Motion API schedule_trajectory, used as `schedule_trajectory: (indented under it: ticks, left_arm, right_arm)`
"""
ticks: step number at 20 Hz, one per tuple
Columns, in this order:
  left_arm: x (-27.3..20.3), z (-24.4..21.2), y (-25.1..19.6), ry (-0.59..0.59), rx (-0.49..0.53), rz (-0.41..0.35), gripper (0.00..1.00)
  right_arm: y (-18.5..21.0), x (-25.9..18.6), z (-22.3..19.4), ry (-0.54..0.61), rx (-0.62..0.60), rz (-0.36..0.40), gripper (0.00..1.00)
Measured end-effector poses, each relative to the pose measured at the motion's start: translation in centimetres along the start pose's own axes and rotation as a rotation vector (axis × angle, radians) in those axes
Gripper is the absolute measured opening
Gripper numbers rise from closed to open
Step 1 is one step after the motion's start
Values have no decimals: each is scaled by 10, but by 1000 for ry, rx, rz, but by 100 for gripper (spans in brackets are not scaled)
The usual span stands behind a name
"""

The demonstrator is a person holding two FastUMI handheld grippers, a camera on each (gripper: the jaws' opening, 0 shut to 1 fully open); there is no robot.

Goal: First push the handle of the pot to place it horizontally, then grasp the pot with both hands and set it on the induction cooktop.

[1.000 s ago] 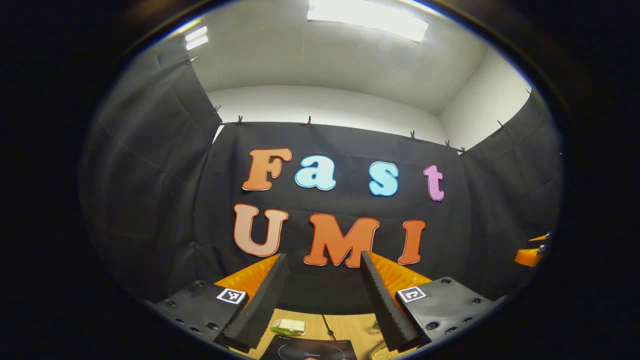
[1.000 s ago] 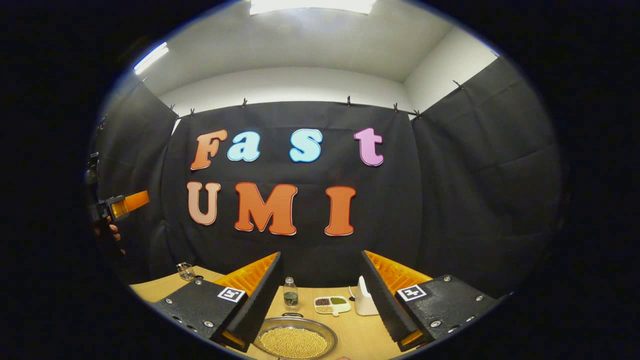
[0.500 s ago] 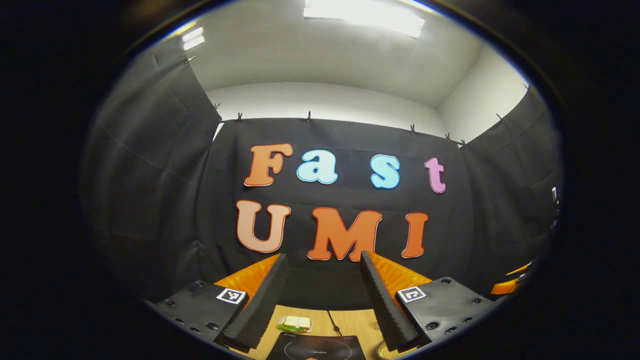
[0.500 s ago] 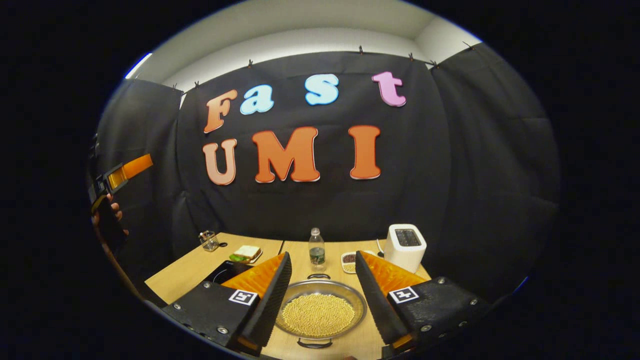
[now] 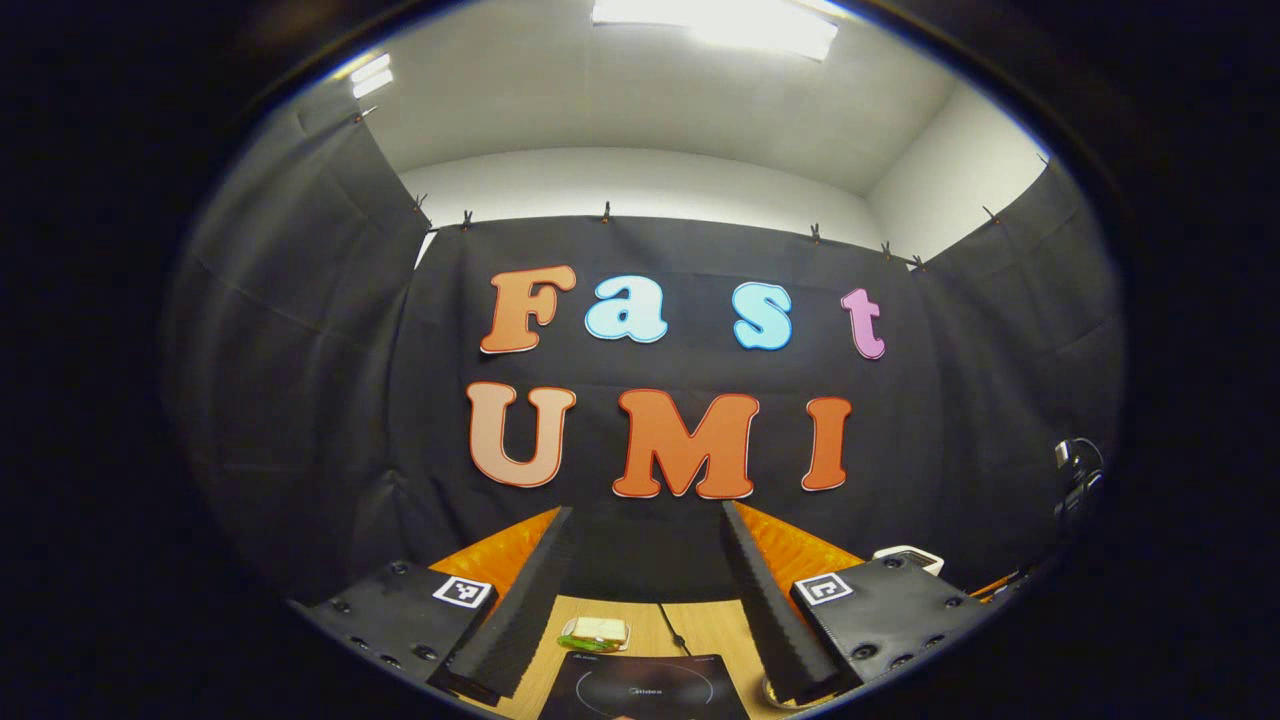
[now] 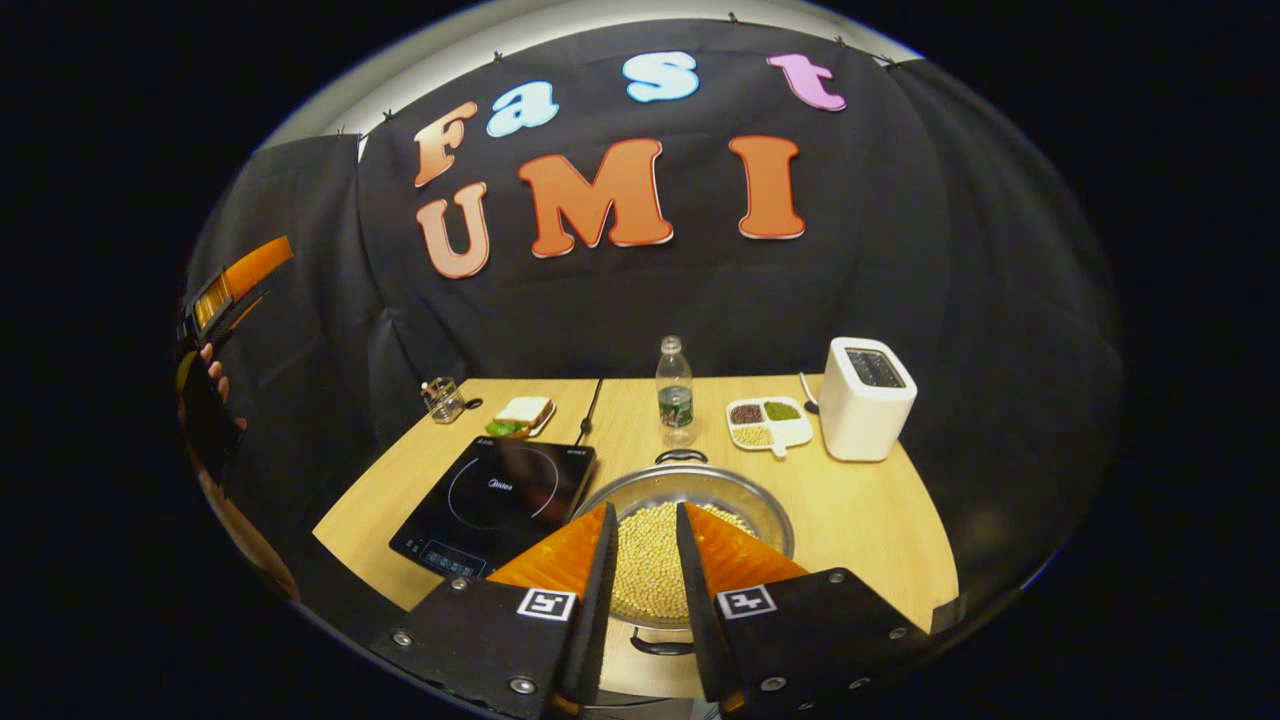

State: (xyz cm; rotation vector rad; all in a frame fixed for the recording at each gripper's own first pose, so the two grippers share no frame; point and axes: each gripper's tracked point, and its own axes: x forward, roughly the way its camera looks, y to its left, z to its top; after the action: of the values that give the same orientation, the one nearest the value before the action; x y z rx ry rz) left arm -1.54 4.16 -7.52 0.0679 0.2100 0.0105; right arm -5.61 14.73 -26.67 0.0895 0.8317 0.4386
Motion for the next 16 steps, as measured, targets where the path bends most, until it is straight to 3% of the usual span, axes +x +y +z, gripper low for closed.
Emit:
schedule_trajectory:
  ticks: [5,9,16]
  left_arm:
    - [5,-16,10,25,14,16,96]
    - [7,-28,20,57,8,28,96]
    - [11,-39,37,84,2,55,96]
  right_arm:
    - [23,31,-57,198,8,71,13]
    - [36,44,-106,376,51,131,1]
    - [51,49,-153,537,90,188,0]
